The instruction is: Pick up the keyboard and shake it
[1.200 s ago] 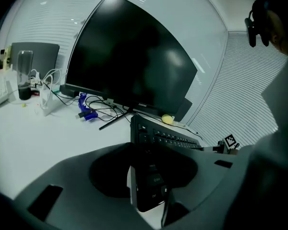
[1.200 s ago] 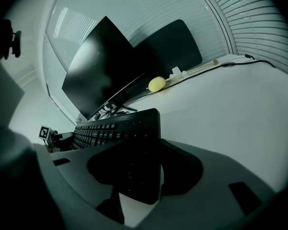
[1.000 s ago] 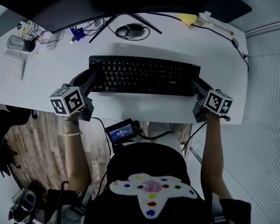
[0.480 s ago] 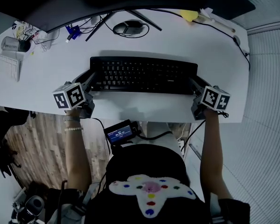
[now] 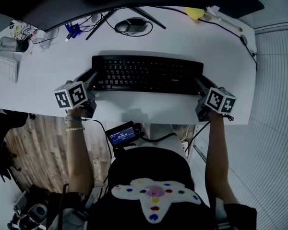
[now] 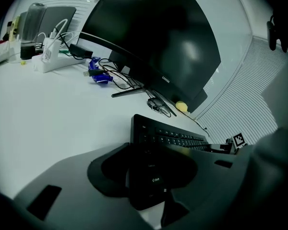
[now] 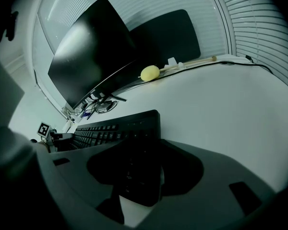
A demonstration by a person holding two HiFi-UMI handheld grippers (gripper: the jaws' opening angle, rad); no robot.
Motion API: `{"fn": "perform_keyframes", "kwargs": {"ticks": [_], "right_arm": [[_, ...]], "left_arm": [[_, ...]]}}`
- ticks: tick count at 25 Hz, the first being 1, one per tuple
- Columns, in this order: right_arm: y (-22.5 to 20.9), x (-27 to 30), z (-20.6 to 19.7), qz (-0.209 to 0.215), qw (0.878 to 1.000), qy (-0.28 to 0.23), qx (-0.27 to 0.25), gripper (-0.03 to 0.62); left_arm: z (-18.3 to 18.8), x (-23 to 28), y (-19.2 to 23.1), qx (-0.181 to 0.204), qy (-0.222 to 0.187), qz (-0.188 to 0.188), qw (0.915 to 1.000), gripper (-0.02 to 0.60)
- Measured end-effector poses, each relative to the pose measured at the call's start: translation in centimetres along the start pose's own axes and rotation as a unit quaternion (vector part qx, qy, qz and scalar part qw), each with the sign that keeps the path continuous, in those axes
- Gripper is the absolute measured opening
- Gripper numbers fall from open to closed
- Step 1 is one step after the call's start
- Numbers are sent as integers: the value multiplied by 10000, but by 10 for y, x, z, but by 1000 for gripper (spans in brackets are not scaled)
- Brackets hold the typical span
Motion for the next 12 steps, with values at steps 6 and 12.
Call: {"fn": "perform_keyframes", "kwargs": {"ticks": [6, 12], "right_arm": [[1, 1, -4, -118, 9994, -305, 114, 198], [6, -10, -1, -615, 9942, -825, 308, 199]], "left_arm": [[-1, -3, 2, -75, -141, 222, 9996, 192], [1, -14, -11, 328, -230, 591, 9974, 202]]}}
Point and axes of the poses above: the fingertips, and each gripper's own axes: x forward along the fingers, y to its left, z out of its top, the point moved 8 cm from there along -x, backward along the fingers, and after that the axes turned 6 degrees about -z, right-handed, at the moved point
